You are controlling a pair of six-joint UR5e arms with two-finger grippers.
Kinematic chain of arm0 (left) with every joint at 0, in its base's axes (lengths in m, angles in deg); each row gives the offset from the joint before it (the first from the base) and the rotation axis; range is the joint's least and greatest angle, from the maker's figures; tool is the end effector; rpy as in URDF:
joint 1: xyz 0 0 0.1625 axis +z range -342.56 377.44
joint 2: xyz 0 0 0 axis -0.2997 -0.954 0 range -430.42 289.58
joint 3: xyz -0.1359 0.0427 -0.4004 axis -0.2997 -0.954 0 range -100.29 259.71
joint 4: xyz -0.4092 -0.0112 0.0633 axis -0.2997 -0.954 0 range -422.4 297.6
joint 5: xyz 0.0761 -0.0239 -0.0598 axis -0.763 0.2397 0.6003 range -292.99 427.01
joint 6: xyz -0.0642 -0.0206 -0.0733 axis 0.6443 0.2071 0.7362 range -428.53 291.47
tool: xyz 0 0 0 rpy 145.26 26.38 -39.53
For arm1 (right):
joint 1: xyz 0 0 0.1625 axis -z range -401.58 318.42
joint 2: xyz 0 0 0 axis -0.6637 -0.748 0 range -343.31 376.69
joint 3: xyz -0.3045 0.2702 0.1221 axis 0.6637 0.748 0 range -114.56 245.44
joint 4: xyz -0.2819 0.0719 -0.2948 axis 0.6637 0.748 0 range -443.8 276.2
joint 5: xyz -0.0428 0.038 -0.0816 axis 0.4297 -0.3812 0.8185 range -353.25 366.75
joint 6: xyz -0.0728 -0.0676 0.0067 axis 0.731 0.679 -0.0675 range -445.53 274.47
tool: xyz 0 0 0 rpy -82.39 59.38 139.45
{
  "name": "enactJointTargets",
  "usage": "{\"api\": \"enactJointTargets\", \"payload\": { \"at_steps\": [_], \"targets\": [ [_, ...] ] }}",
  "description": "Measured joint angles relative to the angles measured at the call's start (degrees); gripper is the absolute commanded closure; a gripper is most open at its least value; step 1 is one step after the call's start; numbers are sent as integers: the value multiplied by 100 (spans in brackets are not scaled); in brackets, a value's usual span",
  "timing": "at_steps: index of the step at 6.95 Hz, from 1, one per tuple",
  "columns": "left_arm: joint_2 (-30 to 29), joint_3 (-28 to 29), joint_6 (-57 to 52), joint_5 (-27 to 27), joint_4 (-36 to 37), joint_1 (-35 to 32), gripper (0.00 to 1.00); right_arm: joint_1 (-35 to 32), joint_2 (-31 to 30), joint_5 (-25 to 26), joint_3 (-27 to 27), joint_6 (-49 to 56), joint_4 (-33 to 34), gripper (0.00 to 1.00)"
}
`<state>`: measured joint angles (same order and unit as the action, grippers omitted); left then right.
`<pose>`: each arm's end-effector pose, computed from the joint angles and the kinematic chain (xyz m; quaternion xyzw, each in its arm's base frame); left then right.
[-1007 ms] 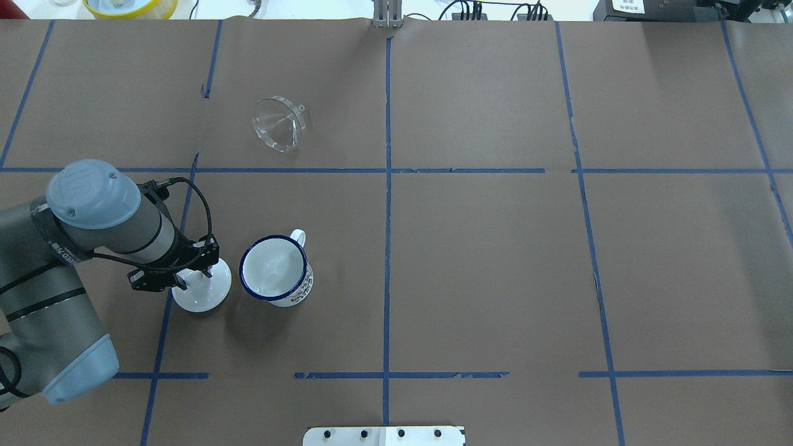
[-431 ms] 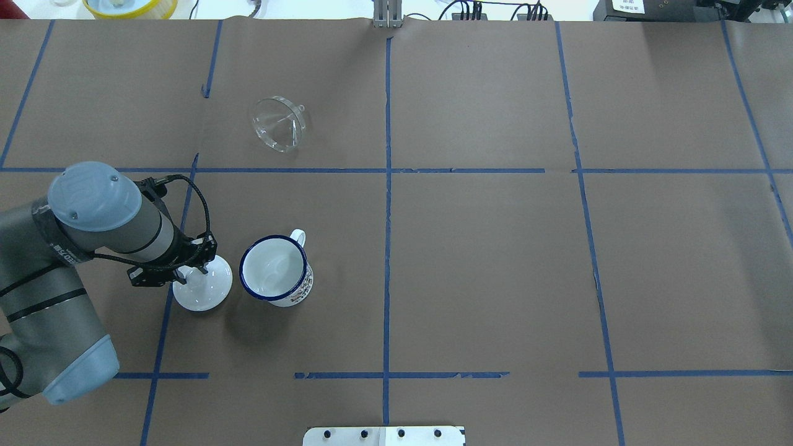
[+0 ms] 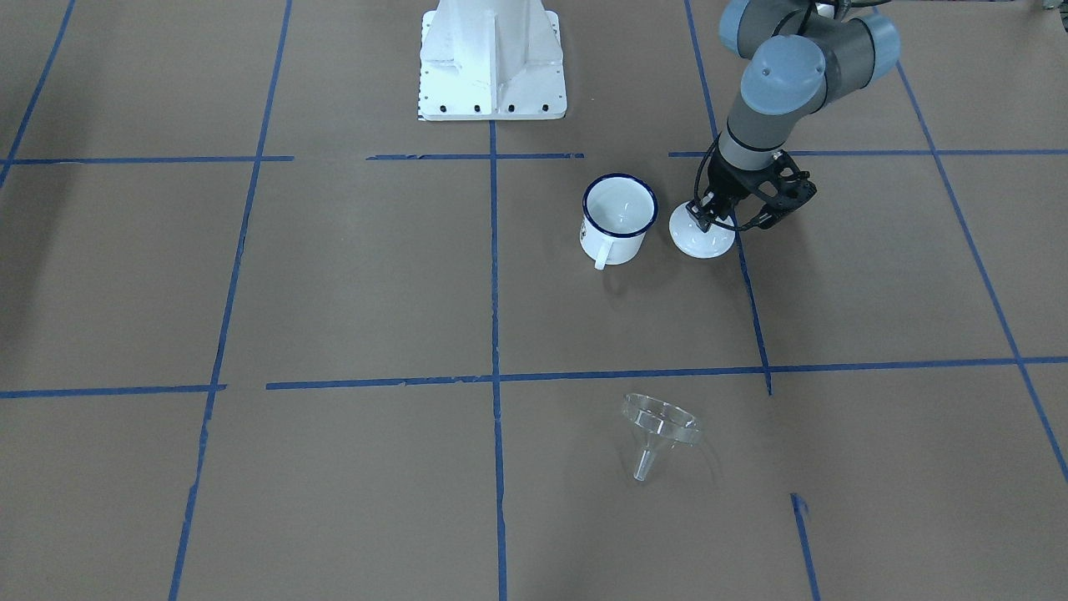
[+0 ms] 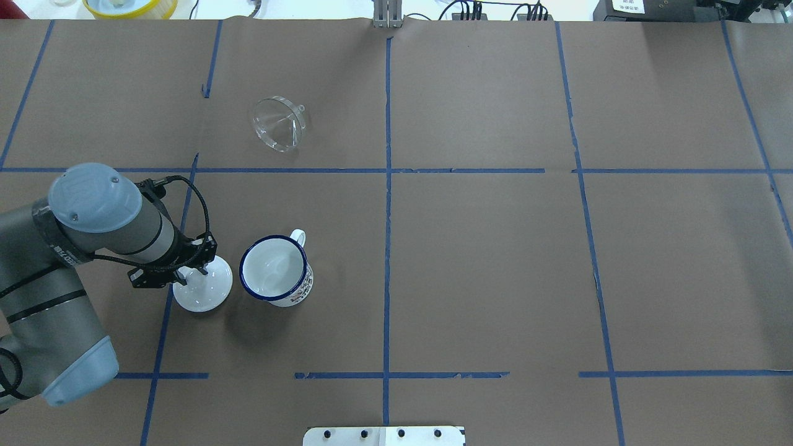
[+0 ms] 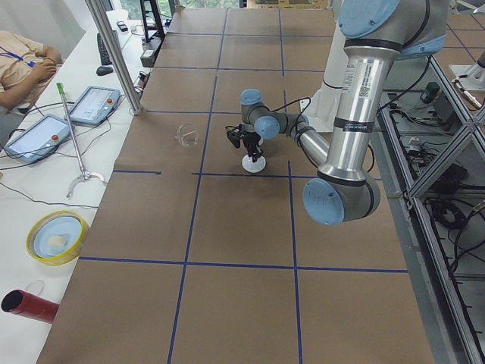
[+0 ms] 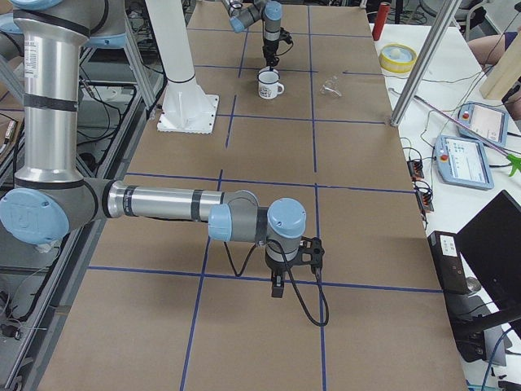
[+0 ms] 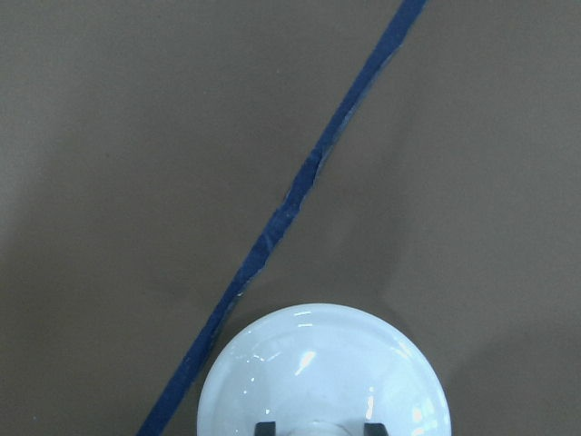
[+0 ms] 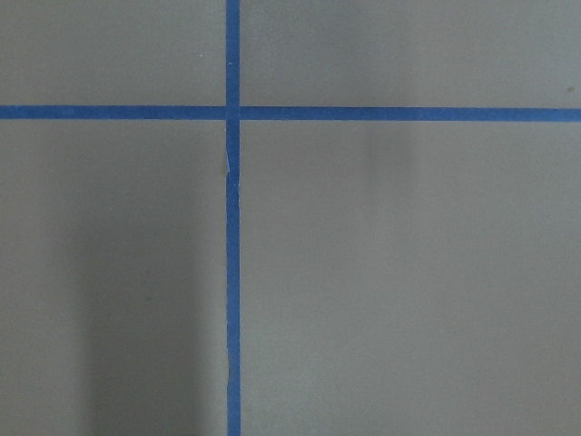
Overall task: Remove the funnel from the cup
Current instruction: 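Lift the lid and carry it over the mug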
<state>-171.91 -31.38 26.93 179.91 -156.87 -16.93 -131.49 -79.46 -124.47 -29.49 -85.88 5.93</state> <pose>0.4006 -0.3885 0.3810 -0.1046 0.3485 -0.2572 0.8952 0.0670 -0.4450 0.6700 -0.0092 -0.3519 0.0051 0.9360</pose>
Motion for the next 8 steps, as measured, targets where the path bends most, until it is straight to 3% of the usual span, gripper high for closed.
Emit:
{"api": "enactJointTargets", "payload": {
  "at_steps": [2,4,8],
  "targets": [
    [-143,-530,-25,11,647,-257,100,0,0,0,0,0,0,0],
    [-813,-885,-61,24,1676,-736,100,0,0,0,0,0,0,0],
    [-1631,-678,296,155,2353,-617,100,0,0,0,0,0,0,0]
  ]
}}
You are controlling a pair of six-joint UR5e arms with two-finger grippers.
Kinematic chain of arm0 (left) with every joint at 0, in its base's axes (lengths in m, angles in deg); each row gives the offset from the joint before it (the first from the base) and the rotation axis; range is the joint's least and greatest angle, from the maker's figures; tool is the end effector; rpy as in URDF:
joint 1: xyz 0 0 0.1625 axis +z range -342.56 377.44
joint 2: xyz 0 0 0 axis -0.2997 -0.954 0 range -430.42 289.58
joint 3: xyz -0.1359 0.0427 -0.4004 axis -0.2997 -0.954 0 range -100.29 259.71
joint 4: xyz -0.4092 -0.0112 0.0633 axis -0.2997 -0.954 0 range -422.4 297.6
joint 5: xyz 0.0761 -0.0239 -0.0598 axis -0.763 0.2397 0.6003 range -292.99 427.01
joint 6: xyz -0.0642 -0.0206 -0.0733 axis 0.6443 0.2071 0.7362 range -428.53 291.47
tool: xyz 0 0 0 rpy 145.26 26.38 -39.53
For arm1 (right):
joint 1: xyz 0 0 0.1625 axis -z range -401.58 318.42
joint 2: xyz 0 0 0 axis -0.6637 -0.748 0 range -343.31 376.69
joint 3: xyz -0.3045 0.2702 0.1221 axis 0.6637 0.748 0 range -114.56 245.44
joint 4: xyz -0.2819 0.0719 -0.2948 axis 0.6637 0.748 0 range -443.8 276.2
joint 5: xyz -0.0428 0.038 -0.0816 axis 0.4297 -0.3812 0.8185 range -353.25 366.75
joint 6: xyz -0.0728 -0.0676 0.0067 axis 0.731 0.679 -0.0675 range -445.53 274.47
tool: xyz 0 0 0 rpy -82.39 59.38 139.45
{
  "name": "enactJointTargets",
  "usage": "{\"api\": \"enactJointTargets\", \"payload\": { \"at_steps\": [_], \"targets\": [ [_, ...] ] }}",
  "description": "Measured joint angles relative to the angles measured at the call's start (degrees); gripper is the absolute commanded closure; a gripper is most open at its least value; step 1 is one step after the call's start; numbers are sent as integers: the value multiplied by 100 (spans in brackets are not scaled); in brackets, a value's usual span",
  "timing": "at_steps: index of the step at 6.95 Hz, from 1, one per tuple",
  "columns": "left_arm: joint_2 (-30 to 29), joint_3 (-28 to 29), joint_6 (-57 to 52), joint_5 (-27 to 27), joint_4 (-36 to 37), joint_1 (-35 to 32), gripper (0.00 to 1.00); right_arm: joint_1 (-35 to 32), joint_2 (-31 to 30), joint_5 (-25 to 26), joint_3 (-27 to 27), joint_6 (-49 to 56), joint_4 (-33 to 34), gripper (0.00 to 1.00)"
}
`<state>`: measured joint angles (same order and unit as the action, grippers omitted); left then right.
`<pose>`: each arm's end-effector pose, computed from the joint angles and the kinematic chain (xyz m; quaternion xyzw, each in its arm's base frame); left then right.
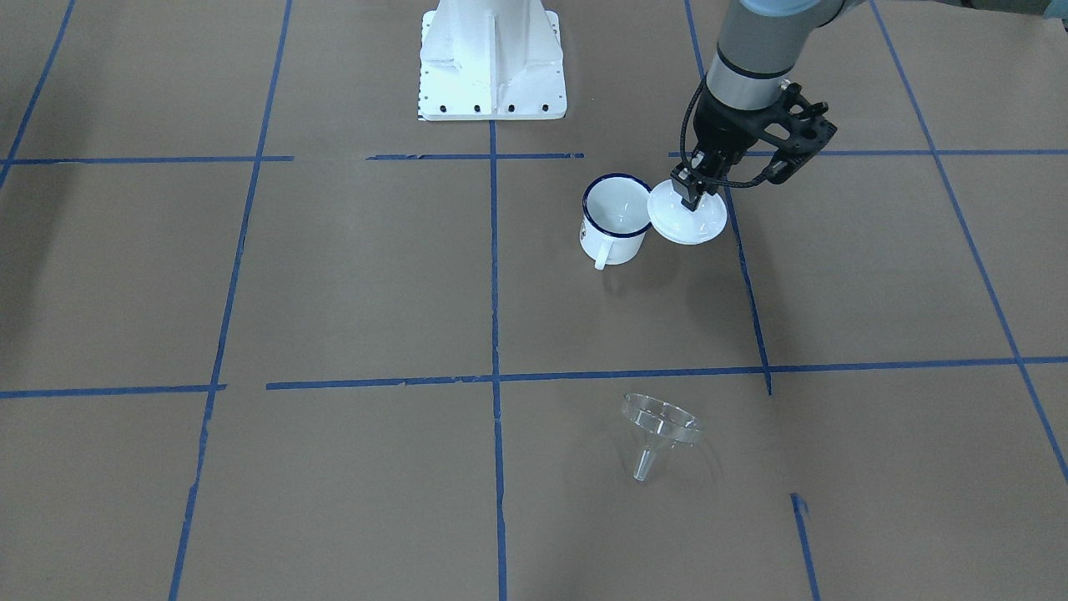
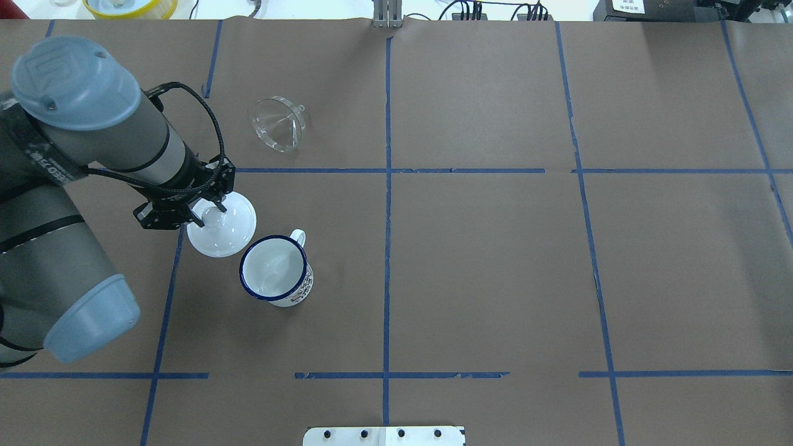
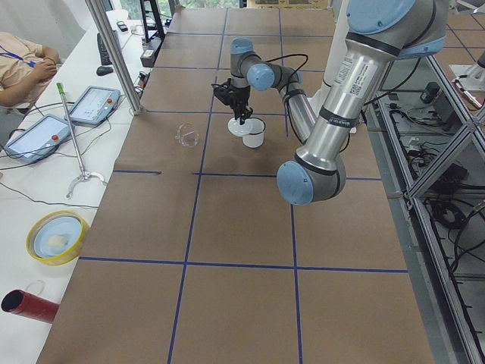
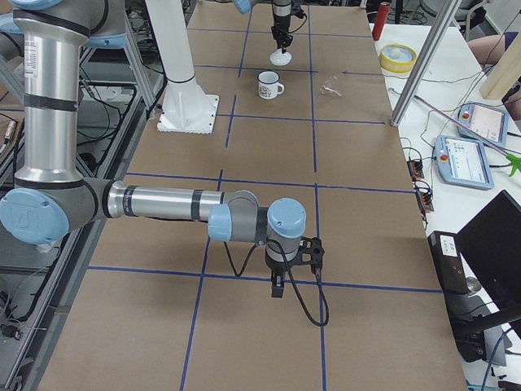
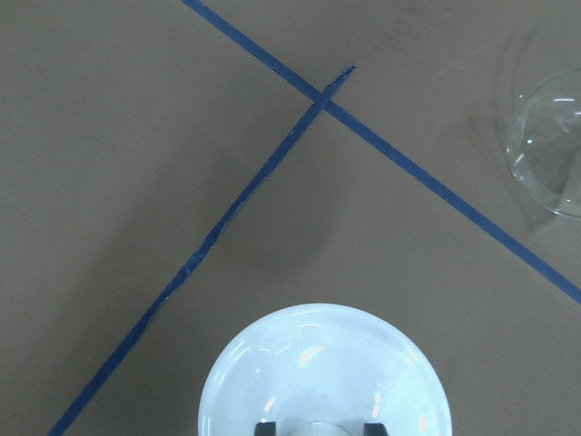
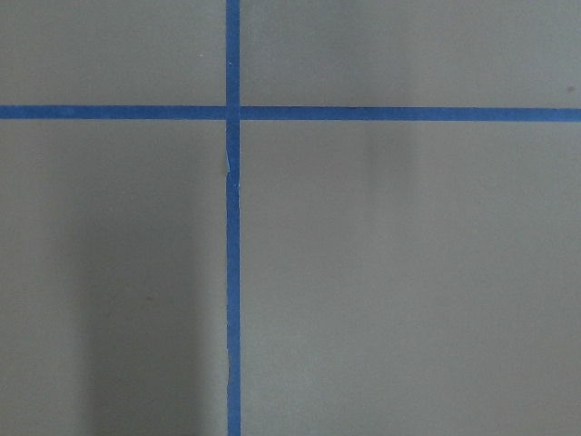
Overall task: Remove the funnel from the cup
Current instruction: 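Lift the lid and carry it over the mug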
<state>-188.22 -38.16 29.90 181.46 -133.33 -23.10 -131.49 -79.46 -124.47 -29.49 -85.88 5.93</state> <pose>0.3608 -0.4298 0.2280 -0.1084 0.3505 -0.3240 0.8720 0.0670 -0.4450 0.6700 -0.0092 -0.3519 0.0051 0.9360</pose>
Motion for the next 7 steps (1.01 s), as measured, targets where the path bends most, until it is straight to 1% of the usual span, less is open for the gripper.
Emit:
{"api": "enactJointTargets", "payload": {
  "at_steps": [2,7],
  "targets": [
    [-306,315,152,14,201,270,100,0,0,0,0,0,0,0],
    [-559,500,422,16,289,508,100,0,0,0,0,0,0,0]
  ]
}}
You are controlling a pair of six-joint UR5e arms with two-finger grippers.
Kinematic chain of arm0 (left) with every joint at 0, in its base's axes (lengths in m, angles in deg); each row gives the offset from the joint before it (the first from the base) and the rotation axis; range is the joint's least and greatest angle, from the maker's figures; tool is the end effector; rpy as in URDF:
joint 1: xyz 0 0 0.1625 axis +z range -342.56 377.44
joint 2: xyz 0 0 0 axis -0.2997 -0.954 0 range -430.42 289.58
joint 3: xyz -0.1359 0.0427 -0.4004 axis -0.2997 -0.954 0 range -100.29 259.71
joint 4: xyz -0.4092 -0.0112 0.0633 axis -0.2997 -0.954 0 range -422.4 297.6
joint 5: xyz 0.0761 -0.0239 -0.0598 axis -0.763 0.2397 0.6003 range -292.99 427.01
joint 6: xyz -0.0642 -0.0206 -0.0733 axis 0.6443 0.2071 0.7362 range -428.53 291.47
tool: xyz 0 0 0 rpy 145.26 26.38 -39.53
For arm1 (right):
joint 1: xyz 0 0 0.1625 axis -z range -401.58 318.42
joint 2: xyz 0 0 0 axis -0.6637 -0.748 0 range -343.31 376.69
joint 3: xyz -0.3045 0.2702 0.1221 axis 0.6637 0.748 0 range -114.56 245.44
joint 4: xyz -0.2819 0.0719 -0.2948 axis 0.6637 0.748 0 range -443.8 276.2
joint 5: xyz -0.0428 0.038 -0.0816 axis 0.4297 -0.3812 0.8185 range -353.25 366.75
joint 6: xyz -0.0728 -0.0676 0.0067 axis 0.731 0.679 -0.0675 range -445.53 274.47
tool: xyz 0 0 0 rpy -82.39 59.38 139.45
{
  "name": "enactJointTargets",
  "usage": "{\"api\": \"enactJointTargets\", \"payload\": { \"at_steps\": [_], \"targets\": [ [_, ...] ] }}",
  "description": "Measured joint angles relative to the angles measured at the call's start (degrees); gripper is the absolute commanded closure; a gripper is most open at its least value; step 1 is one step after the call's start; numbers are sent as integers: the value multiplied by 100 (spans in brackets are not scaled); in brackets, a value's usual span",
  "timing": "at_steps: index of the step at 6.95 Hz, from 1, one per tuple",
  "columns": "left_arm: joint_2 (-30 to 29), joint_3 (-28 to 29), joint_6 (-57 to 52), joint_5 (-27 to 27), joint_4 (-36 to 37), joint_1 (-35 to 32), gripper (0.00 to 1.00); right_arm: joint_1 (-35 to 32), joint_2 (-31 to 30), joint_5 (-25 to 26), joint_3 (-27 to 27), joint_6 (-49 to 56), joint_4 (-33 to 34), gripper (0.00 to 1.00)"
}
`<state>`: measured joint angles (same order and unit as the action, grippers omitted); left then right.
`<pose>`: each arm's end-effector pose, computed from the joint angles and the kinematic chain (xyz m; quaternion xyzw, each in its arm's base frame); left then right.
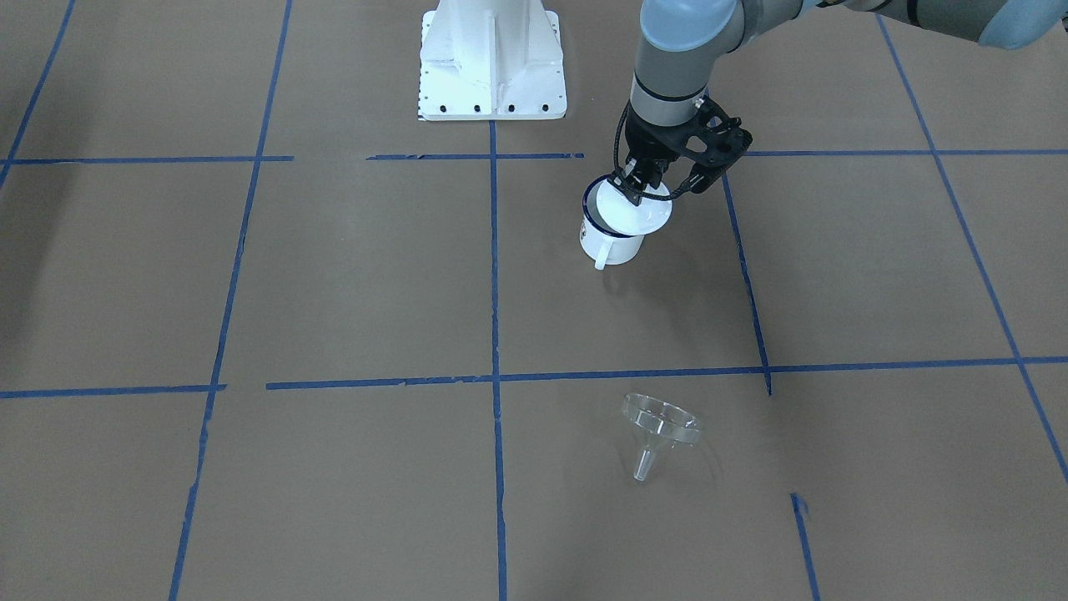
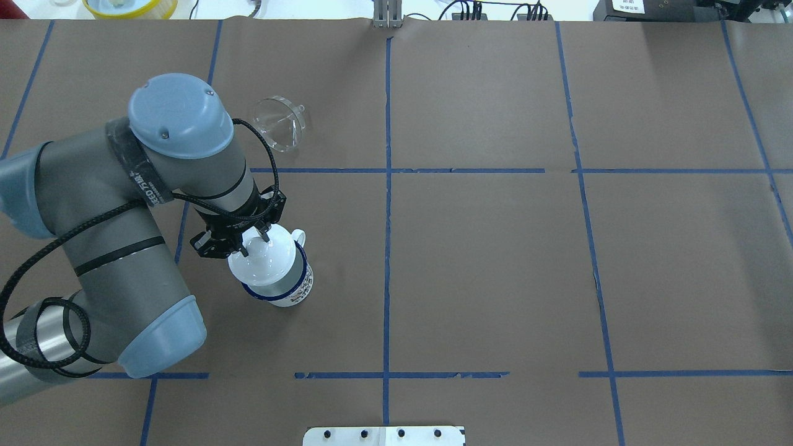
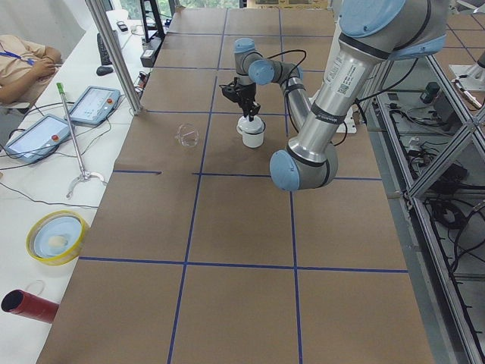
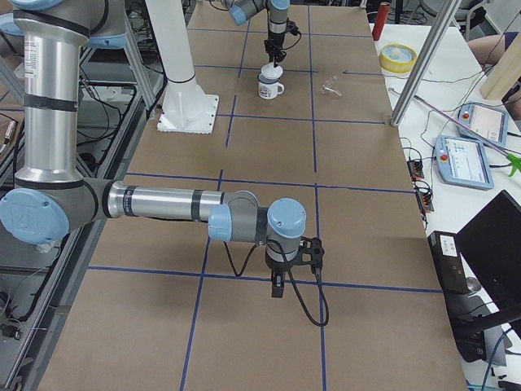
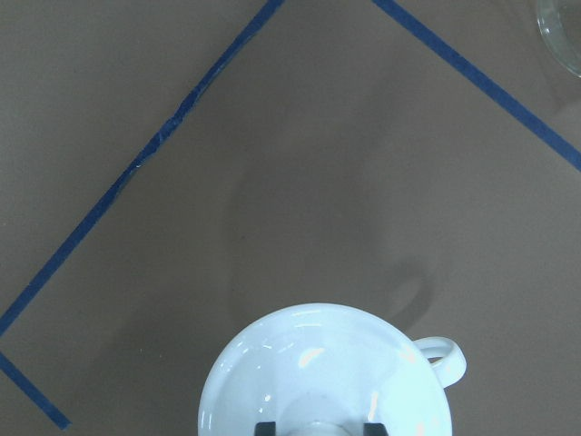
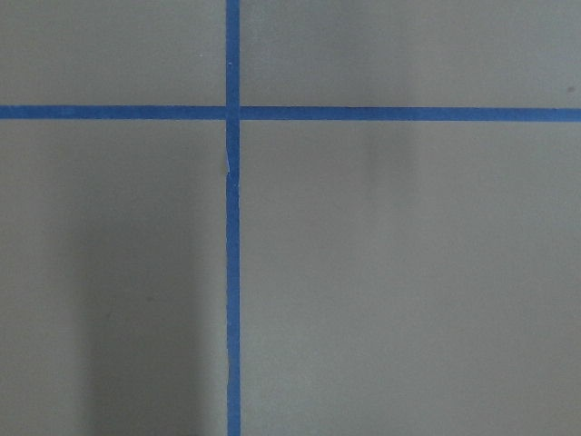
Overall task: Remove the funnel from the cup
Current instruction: 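Lift the lid and carry it over the mug, then lower the lid onto the mug and open the left gripper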
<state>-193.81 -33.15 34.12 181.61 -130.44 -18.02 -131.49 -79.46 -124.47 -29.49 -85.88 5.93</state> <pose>0.4233 -0.4143 0.2100 -0.1427 0.3226 -0.3232 0.8781 0.0670 -0.4450 0.6700 -0.0092 -0.3519 0.0051 0.9360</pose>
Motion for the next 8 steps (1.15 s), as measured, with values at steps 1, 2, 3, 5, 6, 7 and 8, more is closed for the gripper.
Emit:
{"api": "enactJointTargets", "payload": {
  "at_steps": [1,2,3,5,6,7,8],
  "targets": [
    [-47,35,6,-2,5,7,100,0,0,0,0,0,0,0],
    [-73,67,9,-6,13,10,100,0,0,0,0,0,0,0],
    [-80,88,10,-8,17,18,100,0,0,0,0,0,0,0],
    [-76,103,10,-12,19,42,100,0,0,0,0,0,0,0],
    [-75,104,10,-9,19,53,100,0,0,0,0,0,0,0],
    [-75,102,10,-4,19,75,100,0,0,0,0,0,0,0],
    [-74,99,10,-1,19,103,100,0,0,0,0,0,0,0]
  ]
}}
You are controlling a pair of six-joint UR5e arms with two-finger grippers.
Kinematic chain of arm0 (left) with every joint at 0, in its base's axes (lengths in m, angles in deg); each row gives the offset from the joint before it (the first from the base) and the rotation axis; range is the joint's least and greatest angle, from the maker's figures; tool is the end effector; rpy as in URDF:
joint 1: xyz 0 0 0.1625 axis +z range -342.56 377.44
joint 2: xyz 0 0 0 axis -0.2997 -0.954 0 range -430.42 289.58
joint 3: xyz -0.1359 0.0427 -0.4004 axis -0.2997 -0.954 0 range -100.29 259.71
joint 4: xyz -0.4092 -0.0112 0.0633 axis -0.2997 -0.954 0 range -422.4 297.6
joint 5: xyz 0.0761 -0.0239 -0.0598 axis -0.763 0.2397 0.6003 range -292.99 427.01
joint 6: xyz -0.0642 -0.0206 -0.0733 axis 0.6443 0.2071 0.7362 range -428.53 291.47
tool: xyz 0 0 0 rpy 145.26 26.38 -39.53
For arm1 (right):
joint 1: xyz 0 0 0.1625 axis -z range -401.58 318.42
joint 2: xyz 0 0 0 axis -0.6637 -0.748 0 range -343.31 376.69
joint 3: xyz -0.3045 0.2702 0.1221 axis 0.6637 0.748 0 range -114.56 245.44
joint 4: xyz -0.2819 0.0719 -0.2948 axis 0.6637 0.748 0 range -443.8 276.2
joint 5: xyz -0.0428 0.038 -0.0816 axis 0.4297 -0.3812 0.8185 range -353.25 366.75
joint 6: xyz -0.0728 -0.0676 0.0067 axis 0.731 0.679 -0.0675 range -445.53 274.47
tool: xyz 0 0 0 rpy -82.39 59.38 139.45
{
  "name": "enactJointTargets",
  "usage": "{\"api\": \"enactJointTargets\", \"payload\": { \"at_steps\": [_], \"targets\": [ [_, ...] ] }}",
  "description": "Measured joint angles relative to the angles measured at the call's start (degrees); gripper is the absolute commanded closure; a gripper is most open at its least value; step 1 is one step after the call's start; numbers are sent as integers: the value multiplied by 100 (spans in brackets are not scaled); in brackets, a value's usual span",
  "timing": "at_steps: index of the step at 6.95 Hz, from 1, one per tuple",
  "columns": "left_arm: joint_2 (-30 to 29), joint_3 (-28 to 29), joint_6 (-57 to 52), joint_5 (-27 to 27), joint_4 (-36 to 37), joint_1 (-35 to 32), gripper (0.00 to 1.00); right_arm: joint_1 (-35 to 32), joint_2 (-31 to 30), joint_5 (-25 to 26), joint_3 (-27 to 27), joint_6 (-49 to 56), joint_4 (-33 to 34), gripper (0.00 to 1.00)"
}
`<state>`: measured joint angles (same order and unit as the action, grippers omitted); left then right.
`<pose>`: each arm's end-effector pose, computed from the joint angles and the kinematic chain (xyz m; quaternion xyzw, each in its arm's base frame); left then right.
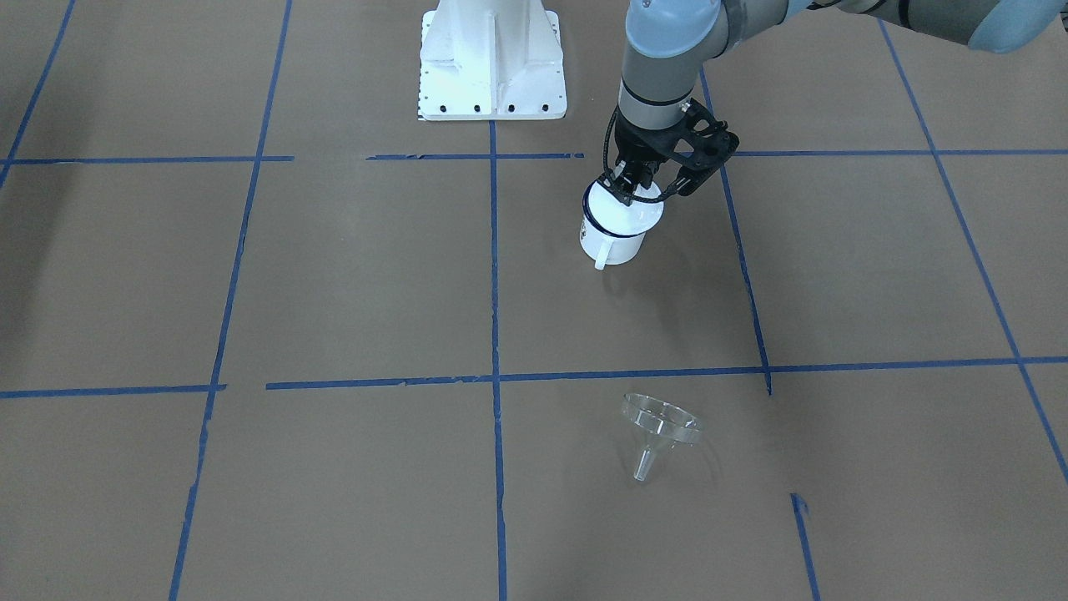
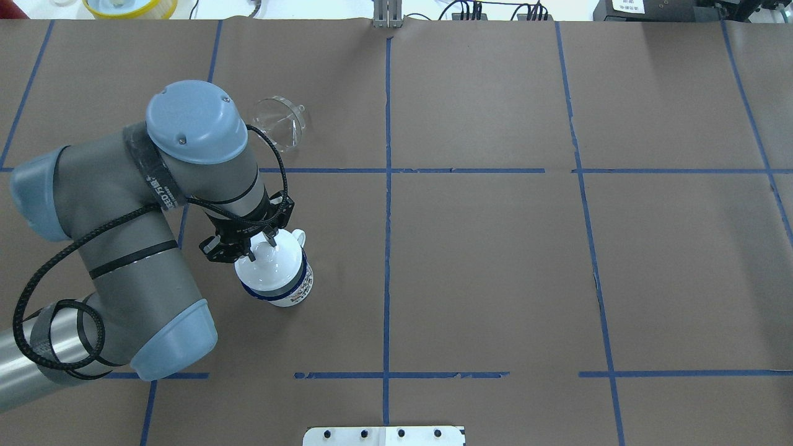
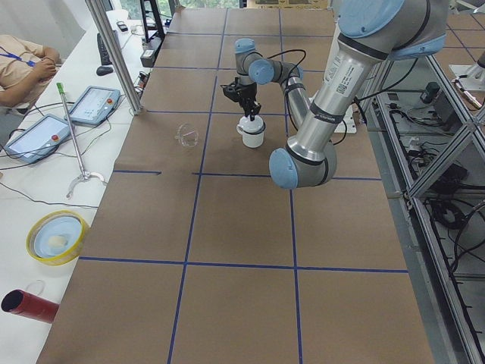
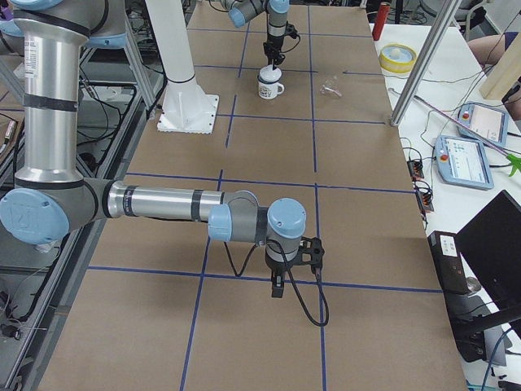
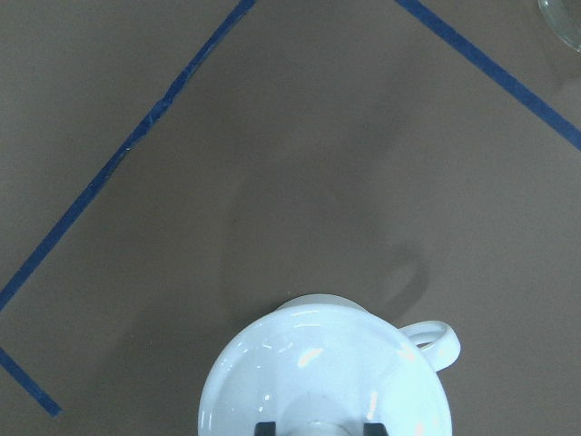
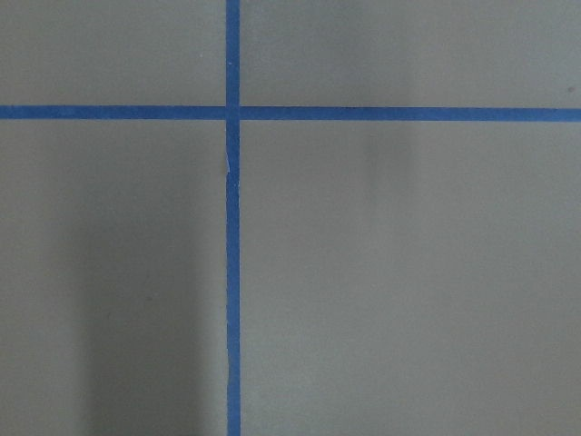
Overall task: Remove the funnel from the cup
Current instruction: 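Lower the lid onto the mug and open the left gripper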
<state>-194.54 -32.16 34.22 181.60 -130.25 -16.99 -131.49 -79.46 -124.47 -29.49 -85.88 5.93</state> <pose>0.4355 -0.4099 0.2090 -0.1467 0.3176 -0.3173 0.8814 0.0670 -0.4450 0.6700 -0.0092 -0.3519 0.0051 0.9360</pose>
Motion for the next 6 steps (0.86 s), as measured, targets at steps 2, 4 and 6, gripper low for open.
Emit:
{"api": "enactJointTargets", "payload": {
  "at_steps": [2,4,6],
  "targets": [
    [2,0,0,-5,0,17,55,0,0,0,0,0,0,0],
    [8,4,0,-9,0,22,11,0,0,0,0,0,0,0],
    [16,-9,0,-15,0,24,9,0,0,0,0,0,0,0]
  ]
}}
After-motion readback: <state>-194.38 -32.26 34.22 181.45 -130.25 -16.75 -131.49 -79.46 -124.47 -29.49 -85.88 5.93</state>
